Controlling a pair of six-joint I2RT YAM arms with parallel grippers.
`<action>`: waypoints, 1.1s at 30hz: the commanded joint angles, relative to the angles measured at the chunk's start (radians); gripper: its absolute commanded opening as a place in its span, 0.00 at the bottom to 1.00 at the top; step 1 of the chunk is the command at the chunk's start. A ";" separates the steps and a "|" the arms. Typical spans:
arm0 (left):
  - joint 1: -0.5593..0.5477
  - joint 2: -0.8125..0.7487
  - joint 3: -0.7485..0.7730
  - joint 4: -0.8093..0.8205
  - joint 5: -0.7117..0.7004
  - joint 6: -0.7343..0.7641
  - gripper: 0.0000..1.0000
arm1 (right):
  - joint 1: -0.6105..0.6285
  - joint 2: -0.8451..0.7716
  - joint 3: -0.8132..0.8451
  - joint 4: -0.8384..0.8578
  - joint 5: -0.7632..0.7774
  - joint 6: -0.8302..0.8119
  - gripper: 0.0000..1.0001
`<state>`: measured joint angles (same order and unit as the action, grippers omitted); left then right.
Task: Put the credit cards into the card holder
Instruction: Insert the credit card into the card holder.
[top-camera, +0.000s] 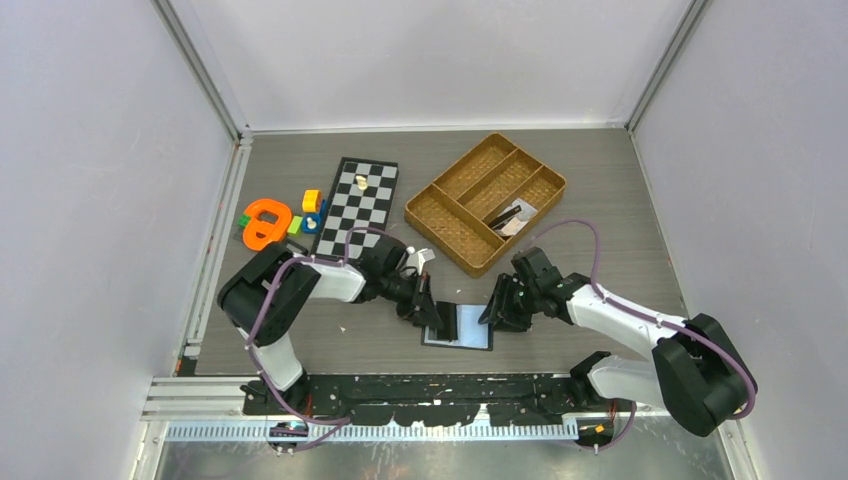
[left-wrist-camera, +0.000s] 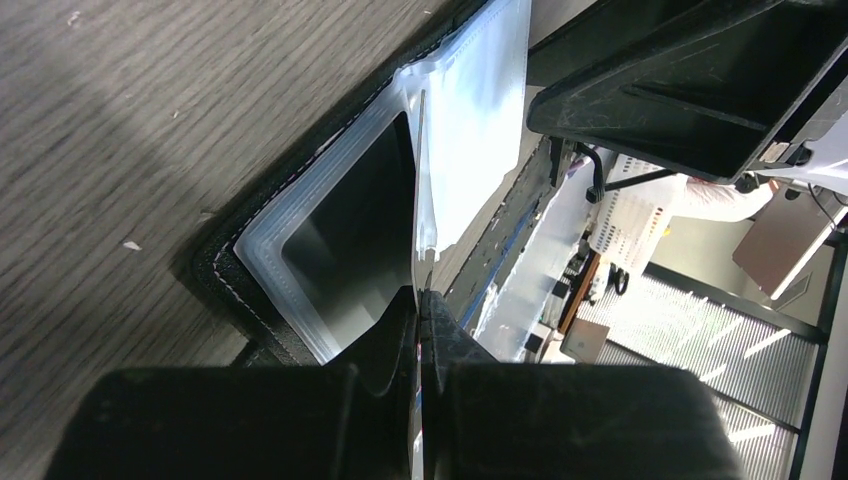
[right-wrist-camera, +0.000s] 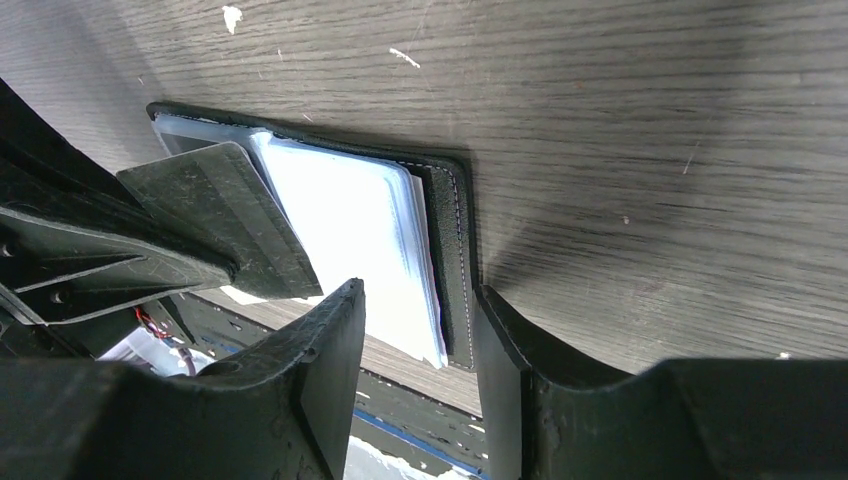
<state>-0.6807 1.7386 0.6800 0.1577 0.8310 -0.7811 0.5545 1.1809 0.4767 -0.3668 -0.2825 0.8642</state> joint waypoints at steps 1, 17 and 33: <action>-0.005 0.013 0.015 0.041 0.031 0.008 0.00 | 0.010 0.009 -0.001 0.023 0.003 0.009 0.47; -0.004 0.059 0.025 0.100 0.106 -0.055 0.00 | 0.022 0.019 0.005 0.011 0.022 0.010 0.42; -0.002 0.087 0.048 0.054 0.114 -0.030 0.00 | 0.032 0.021 0.019 -0.019 0.048 0.003 0.41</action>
<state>-0.6807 1.8137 0.7010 0.2241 0.9279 -0.8303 0.5762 1.1976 0.4747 -0.3687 -0.2626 0.8673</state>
